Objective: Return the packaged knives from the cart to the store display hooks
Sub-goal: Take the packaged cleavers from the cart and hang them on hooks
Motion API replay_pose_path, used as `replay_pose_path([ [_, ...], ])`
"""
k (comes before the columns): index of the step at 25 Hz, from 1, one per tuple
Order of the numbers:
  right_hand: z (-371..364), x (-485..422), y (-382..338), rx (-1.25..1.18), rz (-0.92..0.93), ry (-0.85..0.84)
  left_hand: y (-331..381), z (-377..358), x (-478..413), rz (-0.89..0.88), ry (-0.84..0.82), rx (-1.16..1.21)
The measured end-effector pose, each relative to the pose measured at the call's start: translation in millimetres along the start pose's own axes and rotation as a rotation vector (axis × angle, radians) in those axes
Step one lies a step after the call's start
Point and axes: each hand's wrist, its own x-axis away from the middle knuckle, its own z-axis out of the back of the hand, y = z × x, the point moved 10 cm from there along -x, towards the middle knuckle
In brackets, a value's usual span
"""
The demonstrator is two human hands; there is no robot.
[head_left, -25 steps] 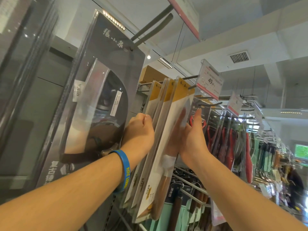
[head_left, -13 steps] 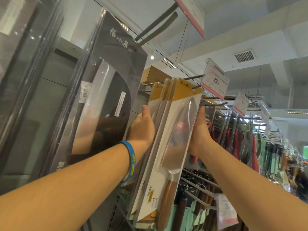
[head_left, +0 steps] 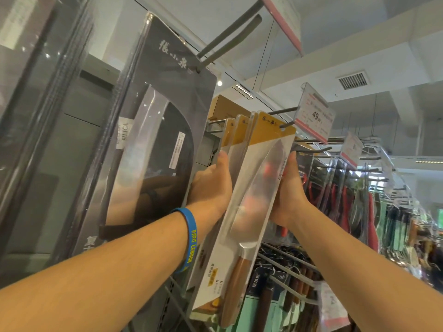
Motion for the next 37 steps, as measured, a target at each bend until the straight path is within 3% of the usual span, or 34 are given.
replay_pose_path([
  [5, -1.8, 4.2, 2.8, -0.050, 0.003, -0.051, 12.2, -9.0, 16.1, -0.146, -0.050, -0.076],
  [9, 2.1, 8.8, 3.5, -0.011, 0.024, -0.026, 14.0, -13.1, 24.9, -0.185, -0.055, -0.204],
  [18, -8.1, 18.7, -0.3, 0.015, 0.095, -0.074, 14.0, -10.5, 29.3, -0.285, -0.027, -0.293],
  [22, -7.4, 26.7, -2.7, 0.009, 0.131, -0.013, 13.6, -11.8, 32.9, -0.308, -0.037, -0.277],
  [27, 10.5, 44.9, -29.3, 0.352, 0.406, 0.286, 10.9, -11.9, 30.8, -0.325, -0.058, -0.260],
  [31, -18.0, 69.7, -44.4, 0.620, 0.717, 0.239, 10.5, -17.4, 37.9, -0.399, -0.080, -0.243],
  [37, -39.9, 66.1, -47.4, 0.794, 0.719, 0.279, 17.3, -20.6, 44.9, -0.471, -0.041, -0.269],
])
